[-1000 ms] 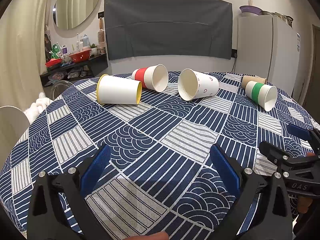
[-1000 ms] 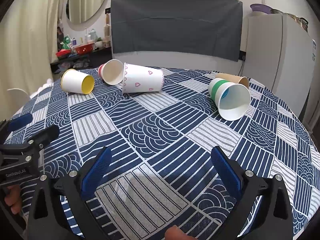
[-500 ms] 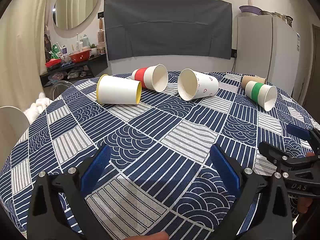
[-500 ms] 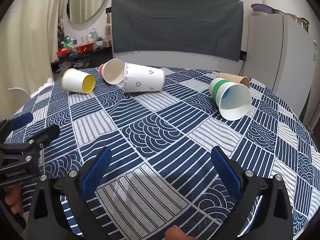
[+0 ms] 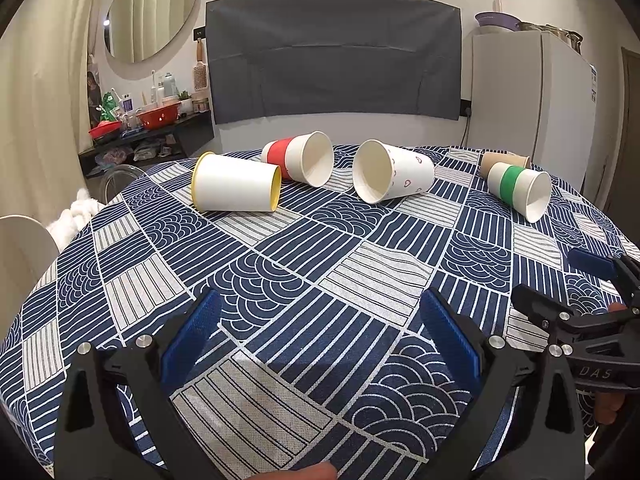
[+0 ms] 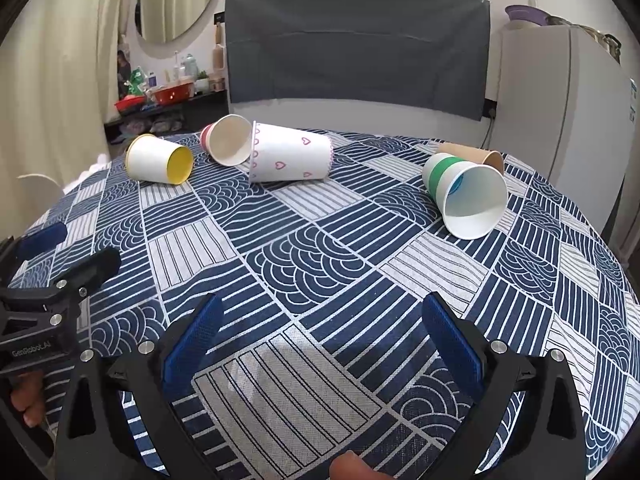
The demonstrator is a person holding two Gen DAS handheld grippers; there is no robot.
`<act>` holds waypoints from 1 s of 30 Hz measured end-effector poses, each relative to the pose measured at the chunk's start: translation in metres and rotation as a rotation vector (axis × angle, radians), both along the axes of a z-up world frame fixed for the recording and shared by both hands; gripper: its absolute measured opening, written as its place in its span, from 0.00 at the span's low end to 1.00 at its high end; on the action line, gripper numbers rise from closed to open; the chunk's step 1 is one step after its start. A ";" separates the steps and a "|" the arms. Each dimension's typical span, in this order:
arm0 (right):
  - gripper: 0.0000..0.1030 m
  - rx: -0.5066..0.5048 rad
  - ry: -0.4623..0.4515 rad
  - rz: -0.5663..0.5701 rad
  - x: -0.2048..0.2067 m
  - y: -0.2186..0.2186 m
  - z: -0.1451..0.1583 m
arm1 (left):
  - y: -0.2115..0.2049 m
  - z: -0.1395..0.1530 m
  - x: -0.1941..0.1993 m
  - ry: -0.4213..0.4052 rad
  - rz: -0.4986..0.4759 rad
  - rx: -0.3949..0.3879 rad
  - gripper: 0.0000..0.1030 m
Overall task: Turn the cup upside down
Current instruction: 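Move the right tool to the green-banded white cup and close on it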
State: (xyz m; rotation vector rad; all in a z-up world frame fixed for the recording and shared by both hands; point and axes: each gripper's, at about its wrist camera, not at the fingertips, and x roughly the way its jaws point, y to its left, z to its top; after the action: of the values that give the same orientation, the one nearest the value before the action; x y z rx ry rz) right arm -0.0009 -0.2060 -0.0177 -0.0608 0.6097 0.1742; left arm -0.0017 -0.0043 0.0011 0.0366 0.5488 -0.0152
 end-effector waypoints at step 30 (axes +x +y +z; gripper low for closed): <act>0.92 0.065 0.011 -0.053 0.012 -0.055 0.032 | -0.022 0.012 0.027 0.109 -0.044 0.021 0.94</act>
State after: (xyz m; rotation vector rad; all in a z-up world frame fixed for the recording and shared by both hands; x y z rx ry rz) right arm 0.0116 -0.2611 0.0139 0.0196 0.6158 0.1433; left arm 0.0249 -0.0266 0.0130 0.0686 0.6572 -0.0541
